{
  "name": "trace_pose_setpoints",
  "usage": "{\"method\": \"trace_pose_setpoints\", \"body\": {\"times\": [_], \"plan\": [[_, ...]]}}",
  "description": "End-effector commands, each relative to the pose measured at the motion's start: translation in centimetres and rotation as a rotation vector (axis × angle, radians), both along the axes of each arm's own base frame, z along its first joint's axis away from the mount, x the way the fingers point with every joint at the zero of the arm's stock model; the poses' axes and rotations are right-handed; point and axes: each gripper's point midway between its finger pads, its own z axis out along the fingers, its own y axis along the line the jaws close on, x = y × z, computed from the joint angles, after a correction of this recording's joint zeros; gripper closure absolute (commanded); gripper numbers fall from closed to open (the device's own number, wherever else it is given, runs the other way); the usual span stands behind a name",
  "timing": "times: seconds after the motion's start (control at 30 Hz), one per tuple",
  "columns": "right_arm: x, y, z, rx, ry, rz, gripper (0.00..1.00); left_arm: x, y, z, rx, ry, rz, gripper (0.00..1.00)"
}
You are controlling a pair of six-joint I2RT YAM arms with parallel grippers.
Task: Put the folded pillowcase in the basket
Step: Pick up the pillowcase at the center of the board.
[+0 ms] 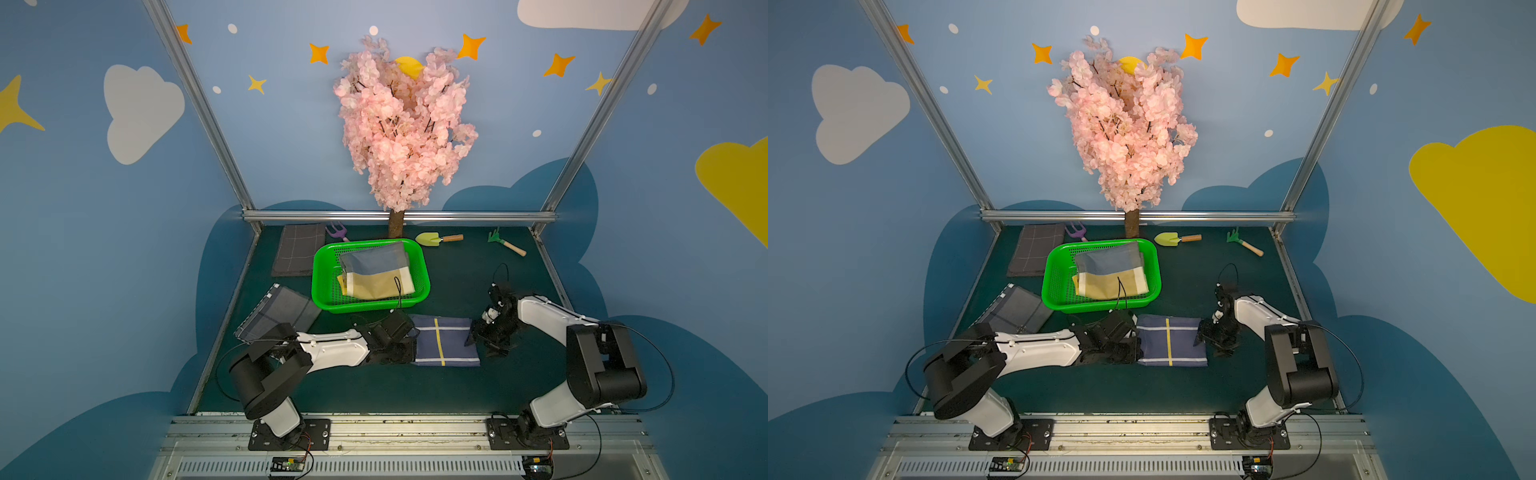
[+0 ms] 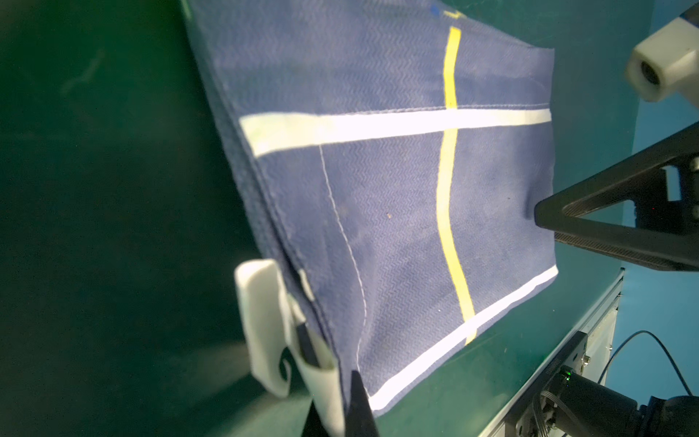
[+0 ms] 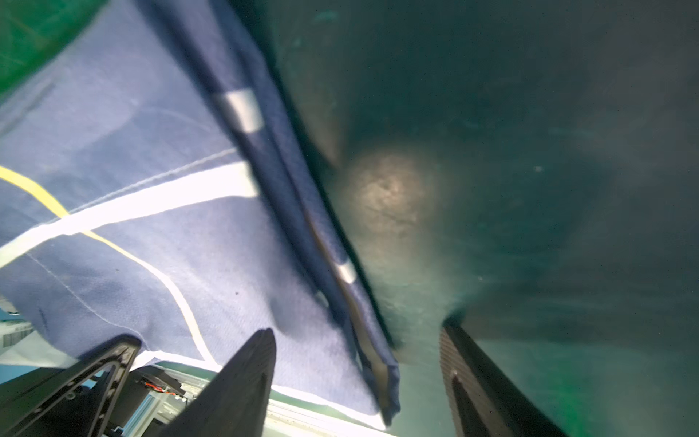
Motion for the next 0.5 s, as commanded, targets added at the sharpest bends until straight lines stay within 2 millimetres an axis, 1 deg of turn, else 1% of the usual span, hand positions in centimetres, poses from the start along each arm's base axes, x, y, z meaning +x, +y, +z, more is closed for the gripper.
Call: {"method": "trace_pose_setpoints", "body": {"times": [0.0, 0.17, 0.3, 0.33, 0.4, 0.43, 0.47], "plan": [[1.8, 3.5, -1.0, 0.128, -0.069, 0.051, 0.29, -0.1, 0.1, -0.3, 0.023, 0.006, -0.015, 0.97], [2.0, 4.5, -1.0, 0.119, -0.07, 0.081, 0.3, -0.1, 0.2, -0.5, 0.026, 0.007, -0.015, 0.97], [2.4, 5.3, -0.9, 0.109, -0.074, 0.106, 0.33, -0.1, 0.1, -0.4, 0.026, 0.007, -0.015, 0.97], [2.5, 5.5, -0.9, 0.108, -0.076, 0.11, 0.36, -0.1, 0.2, -0.4, 0.026, 0.007, -0.014, 0.97], [2.6, 5.7, -1.0, 0.107, -0.076, 0.114, 0.45, -0.1, 0.2, -0.4, 0.028, 0.007, -0.013, 0.97], [2.5, 5.8, -1.1, 0.106, -0.073, 0.116, 0.5, -0.1, 0.2, -0.4, 0.029, 0.007, -0.013, 0.97], [2.6, 5.8, -1.2, 0.104, -0.074, 0.115, 0.59, -0.1, 0.2, -0.4, 0.028, 0.006, -0.013, 0.97]]}}
